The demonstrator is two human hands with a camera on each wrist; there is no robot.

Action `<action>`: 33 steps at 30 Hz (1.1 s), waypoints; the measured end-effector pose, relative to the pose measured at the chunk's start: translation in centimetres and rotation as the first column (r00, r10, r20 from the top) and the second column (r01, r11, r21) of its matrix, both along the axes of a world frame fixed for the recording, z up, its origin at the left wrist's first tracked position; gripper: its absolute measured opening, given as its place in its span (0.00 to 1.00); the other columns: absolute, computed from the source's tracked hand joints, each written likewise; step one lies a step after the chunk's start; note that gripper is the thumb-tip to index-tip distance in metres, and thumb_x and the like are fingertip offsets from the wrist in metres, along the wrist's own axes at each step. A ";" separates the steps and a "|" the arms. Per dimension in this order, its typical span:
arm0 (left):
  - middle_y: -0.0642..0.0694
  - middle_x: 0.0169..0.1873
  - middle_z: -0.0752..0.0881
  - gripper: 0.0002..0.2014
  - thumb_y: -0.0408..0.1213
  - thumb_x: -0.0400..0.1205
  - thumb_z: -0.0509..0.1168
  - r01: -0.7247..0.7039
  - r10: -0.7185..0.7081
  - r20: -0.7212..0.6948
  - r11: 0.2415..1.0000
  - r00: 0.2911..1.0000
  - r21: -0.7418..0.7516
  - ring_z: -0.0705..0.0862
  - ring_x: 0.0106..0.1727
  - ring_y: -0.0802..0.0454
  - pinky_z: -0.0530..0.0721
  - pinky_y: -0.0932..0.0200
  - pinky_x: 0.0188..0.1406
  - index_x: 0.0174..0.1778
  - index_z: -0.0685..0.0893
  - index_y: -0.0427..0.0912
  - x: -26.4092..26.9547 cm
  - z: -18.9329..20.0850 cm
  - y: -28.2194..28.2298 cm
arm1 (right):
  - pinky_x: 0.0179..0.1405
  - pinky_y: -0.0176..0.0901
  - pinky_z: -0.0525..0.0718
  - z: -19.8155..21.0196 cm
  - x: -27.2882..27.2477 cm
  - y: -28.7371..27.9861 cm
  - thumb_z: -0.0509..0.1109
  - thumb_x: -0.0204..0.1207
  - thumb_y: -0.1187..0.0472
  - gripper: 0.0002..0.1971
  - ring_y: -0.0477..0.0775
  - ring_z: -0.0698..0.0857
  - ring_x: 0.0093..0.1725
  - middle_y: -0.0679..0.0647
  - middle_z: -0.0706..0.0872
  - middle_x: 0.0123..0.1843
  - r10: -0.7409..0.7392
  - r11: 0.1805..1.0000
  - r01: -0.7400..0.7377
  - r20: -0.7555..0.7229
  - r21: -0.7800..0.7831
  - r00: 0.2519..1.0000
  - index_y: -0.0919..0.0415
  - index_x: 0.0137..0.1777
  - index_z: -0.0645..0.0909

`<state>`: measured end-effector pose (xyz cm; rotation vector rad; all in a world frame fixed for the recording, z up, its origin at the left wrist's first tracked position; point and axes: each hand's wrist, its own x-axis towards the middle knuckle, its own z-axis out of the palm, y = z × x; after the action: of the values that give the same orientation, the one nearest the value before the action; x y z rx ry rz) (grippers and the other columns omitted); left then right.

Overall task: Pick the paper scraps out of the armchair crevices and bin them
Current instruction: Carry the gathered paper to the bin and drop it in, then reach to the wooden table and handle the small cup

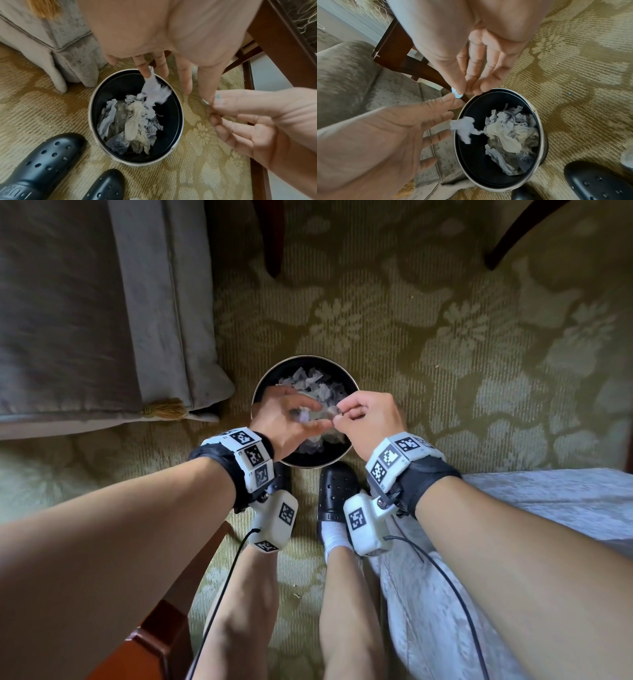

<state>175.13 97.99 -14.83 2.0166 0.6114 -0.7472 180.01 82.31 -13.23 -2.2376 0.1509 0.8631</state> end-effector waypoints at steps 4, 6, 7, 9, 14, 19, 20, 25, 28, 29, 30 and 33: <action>0.57 0.66 0.78 0.22 0.57 0.71 0.78 -0.003 0.002 0.018 1.000 1.000 0.023 0.74 0.67 0.60 0.66 0.65 0.60 0.59 0.88 0.54 -0.1 -0.1 -0.2 | 0.30 0.31 0.75 0.1 0.2 -0.4 0.77 0.69 0.61 0.05 0.37 0.80 0.30 0.43 0.84 0.30 0.002 1.000 -0.003 -0.005 -0.014 1.000 0.49 0.38 0.85; 0.55 0.69 0.78 0.23 0.58 0.71 0.77 -0.002 0.002 0.008 0.999 1.000 0.044 0.75 0.70 0.55 0.68 0.64 0.59 0.60 0.87 0.54 -0.1 0.3 -0.4 | 0.29 0.30 0.73 0.2 0.2 -0.5 0.77 0.68 0.60 0.05 0.37 0.80 0.29 0.42 0.83 0.29 0.006 1.000 -0.006 0.005 -0.024 1.000 0.49 0.37 0.85; 0.55 0.70 0.77 0.23 0.56 0.72 0.77 -0.002 0.002 0.002 0.998 1.000 0.056 0.75 0.70 0.55 0.67 0.65 0.58 0.61 0.86 0.53 0.0 0.6 -0.5 | 0.29 0.30 0.72 0.4 0.2 -0.6 0.77 0.68 0.61 0.05 0.36 0.80 0.29 0.42 0.83 0.28 0.008 1.000 -0.008 0.012 -0.025 1.000 0.49 0.37 0.86; 0.55 0.68 0.79 0.22 0.54 0.74 0.76 -0.009 0.011 -0.017 0.997 1.000 0.079 0.77 0.67 0.56 0.68 0.66 0.55 0.62 0.86 0.51 0.0 1.5 -0.5 | 0.30 0.30 0.73 0.9 0.3 -0.5 0.77 0.67 0.61 0.05 0.37 0.80 0.29 0.41 0.83 0.27 0.023 1.000 -0.023 0.032 -0.021 0.999 0.49 0.36 0.86; 0.54 0.60 0.87 0.18 0.53 0.74 0.73 -0.045 0.058 -0.072 0.985 0.996 0.166 0.85 0.58 0.52 0.82 0.60 0.54 0.60 0.87 0.55 -0.3 5.6 1.1 | 0.35 0.36 0.77 4.7 0.9 0.8 0.77 0.66 0.61 0.06 0.48 0.84 0.35 0.42 0.84 0.29 0.140 0.990 -0.138 0.083 -0.024 0.987 0.49 0.34 0.85; 0.53 0.53 0.89 0.15 0.51 0.77 0.71 -0.128 0.135 -0.016 0.970 0.991 0.207 0.87 0.55 0.51 0.85 0.55 0.58 0.58 0.87 0.53 -3.0 13.1 3.5 | 0.41 0.36 0.78 12.7 1.1 3.7 0.75 0.67 0.58 0.01 0.49 0.85 0.41 0.43 0.88 0.34 0.337 0.941 -0.332 0.178 -0.057 0.924 0.50 0.36 0.87; 0.53 0.52 0.89 0.14 0.51 0.78 0.71 -0.147 0.151 -0.005 0.966 0.988 0.212 0.87 0.55 0.51 0.85 0.56 0.57 0.58 0.87 0.53 -3.9 14.8 4.0 | 0.43 0.38 0.79 14.5 0.9 4.5 0.75 0.67 0.58 0.02 0.50 0.85 0.44 0.42 0.87 0.35 0.383 0.924 -0.377 0.195 -0.066 0.903 0.49 0.36 0.87; 0.54 0.51 0.90 0.10 0.49 0.80 0.70 -0.233 0.232 0.033 0.945 0.972 0.228 0.86 0.49 0.54 0.79 0.64 0.48 0.56 0.87 0.54 -9.7 22.9 7.5 | 0.48 0.38 0.76 23.0 -1.8 9.3 0.75 0.68 0.55 0.02 0.51 0.83 0.47 0.41 0.85 0.34 0.563 0.823 -0.564 0.234 -0.071 0.792 0.48 0.35 0.84; 0.56 0.48 0.90 0.08 0.48 0.80 0.69 -0.310 0.303 0.067 0.916 0.950 0.254 0.85 0.44 0.57 0.75 0.67 0.41 0.52 0.87 0.55 -13.9 26.7 10.3 | 0.47 0.37 0.79 26.8 -4.9 12.6 0.75 0.66 0.55 0.03 0.48 0.85 0.44 0.42 0.86 0.32 0.621 0.774 -0.630 0.274 -0.065 0.734 0.47 0.34 0.84; 0.58 0.44 0.89 0.06 0.47 0.80 0.69 -0.340 0.330 0.081 0.904 0.940 0.259 0.85 0.41 0.59 0.75 0.68 0.36 0.51 0.87 0.56 -15.5 27.9 11.2 | 0.47 0.38 0.81 27.8 -6.3 13.8 0.75 0.65 0.55 0.03 0.48 0.86 0.43 0.43 0.86 0.32 0.638 0.758 -0.649 0.283 -0.067 0.716 0.47 0.33 0.84; 0.60 0.41 0.87 0.05 0.47 0.81 0.69 -0.372 0.360 0.094 0.891 0.928 0.259 0.84 0.38 0.61 0.74 0.70 0.32 0.50 0.87 0.56 -17.2 28.9 12.1 | 0.47 0.39 0.83 28.7 -7.8 14.9 0.75 0.65 0.54 0.02 0.48 0.86 0.43 0.43 0.86 0.33 0.655 0.741 -0.667 0.292 -0.070 0.697 0.46 0.34 0.84; 0.61 0.37 0.84 0.06 0.46 0.81 0.68 -0.470 0.443 0.156 0.844 0.883 0.260 0.83 0.40 0.59 0.75 0.68 0.38 0.51 0.88 0.54 -23.6 31.1 14.2 | 0.49 0.42 0.86 30.9 -13.1 18.1 0.75 0.64 0.53 0.02 0.47 0.87 0.42 0.42 0.87 0.34 0.710 0.684 -0.723 0.313 -0.093 0.631 0.46 0.36 0.85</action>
<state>151.54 112.23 16.30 2.0324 1.1560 -0.2847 166.92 100.43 17.66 -2.3630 -0.9897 0.8409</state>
